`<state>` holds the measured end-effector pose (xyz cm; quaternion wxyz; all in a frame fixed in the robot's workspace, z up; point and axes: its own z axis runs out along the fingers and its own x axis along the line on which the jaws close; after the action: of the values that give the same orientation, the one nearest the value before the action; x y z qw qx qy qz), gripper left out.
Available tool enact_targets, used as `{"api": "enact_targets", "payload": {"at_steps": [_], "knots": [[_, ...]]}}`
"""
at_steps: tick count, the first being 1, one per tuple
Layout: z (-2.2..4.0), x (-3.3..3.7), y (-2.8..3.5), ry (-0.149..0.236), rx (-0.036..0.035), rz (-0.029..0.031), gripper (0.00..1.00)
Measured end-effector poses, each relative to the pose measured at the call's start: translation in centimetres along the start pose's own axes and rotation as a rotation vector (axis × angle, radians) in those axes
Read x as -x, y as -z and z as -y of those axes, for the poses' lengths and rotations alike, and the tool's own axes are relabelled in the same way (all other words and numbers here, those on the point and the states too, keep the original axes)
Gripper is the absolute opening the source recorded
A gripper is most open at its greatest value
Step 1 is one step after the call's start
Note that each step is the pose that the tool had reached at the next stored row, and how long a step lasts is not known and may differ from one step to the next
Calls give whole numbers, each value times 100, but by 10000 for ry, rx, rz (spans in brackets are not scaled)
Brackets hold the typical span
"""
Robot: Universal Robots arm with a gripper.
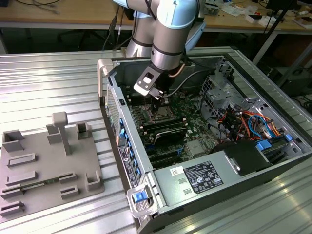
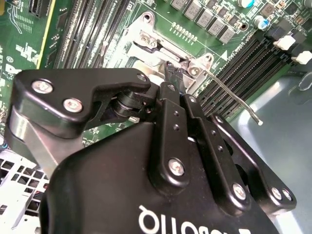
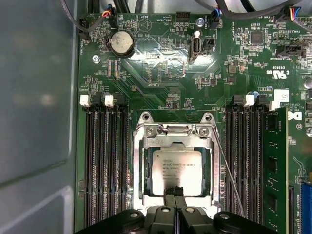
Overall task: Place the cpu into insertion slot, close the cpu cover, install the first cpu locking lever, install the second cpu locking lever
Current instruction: 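Close the cpu cover, then install the first cpu locking lever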
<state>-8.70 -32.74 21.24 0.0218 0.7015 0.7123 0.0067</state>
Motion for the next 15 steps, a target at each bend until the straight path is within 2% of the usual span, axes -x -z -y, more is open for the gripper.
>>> {"api": "enact_targets", "payload": {"at_steps": [1, 3, 6, 15], "knots": [[-3, 0, 3, 0, 2, -2, 11], [-79, 1, 0, 0, -23, -1, 11], [-141, 2, -3, 2, -33, 0, 11], [-149, 2, -4, 1, -33, -1, 11]]}}
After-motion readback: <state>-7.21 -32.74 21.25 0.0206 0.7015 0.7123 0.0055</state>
